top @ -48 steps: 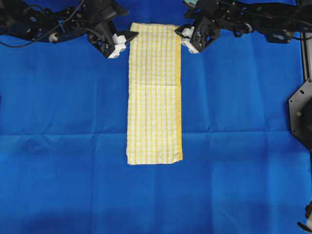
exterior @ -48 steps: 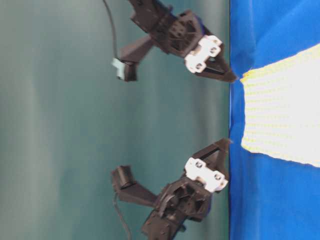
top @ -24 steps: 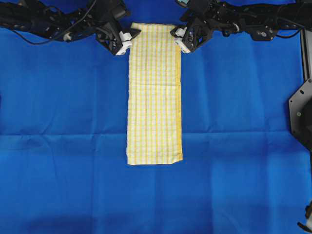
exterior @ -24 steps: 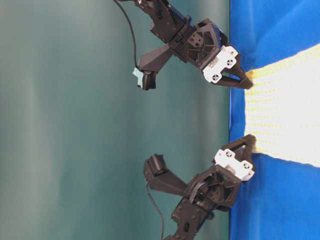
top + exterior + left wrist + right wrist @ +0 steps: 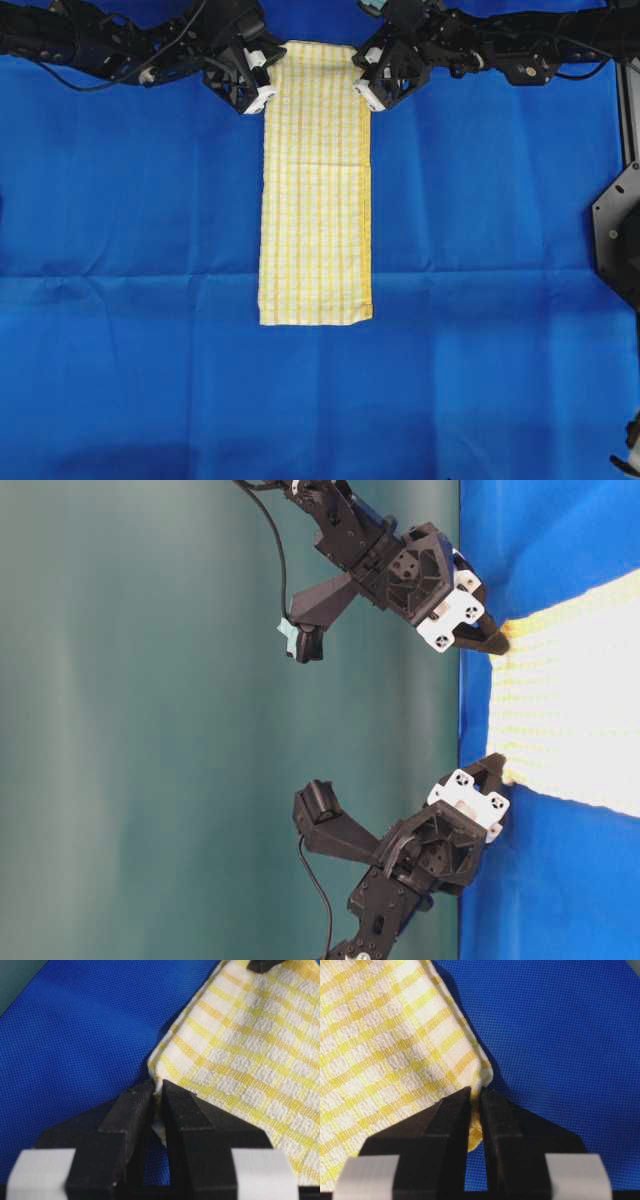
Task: Fold the yellow towel.
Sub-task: 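Move both grippers to the strip's top end and pinch its corners, then fold the top end down over the bottom half with both grippers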
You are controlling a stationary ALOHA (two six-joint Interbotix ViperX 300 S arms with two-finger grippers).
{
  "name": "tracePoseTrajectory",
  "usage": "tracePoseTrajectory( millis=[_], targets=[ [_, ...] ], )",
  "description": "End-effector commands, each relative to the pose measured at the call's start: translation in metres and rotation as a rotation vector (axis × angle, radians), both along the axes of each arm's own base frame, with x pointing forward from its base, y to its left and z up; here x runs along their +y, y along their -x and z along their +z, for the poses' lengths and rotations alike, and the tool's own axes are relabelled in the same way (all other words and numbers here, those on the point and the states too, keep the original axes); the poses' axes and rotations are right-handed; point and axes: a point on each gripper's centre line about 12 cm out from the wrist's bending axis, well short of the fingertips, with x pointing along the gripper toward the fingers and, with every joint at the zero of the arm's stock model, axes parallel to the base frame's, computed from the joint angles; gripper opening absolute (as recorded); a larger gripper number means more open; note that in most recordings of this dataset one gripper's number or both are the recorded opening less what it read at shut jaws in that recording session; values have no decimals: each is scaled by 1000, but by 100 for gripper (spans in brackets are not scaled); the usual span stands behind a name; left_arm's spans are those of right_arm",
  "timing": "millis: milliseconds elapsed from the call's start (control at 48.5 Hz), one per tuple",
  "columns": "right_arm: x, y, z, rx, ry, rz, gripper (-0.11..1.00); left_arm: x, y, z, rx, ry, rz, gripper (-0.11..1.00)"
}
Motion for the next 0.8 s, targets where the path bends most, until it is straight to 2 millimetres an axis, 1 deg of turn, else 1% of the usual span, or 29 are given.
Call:
tracePoseTrajectory(
  millis=[0, 83, 186, 372, 475, 640, 784],
  targets=[
    [-4, -4, 11, -28, 22, -1, 6, 3, 0, 8, -13, -5, 8, 5],
    [-4, -4, 12, -31, 25, -1, 6, 3, 1, 9, -7, -3, 7, 5],
    [-5, -4, 19, -44, 34, 0, 6, 2, 1, 15, -6, -4, 5, 5],
    [-2, -1, 39, -80, 57, 0, 6, 2, 2, 45, -32, -24, -1, 5],
    [-1, 1, 48, -94, 69, 2, 6, 0, 2, 54, -39, -28, -4, 5],
    [-1, 1, 49, -96, 70, 2, 6, -1, 4, 51, -19, -17, -6, 5],
    [2, 1, 49, -93, 68, 7, 6, -4, 2, 53, -22, -17, -14, 5]
  ],
)
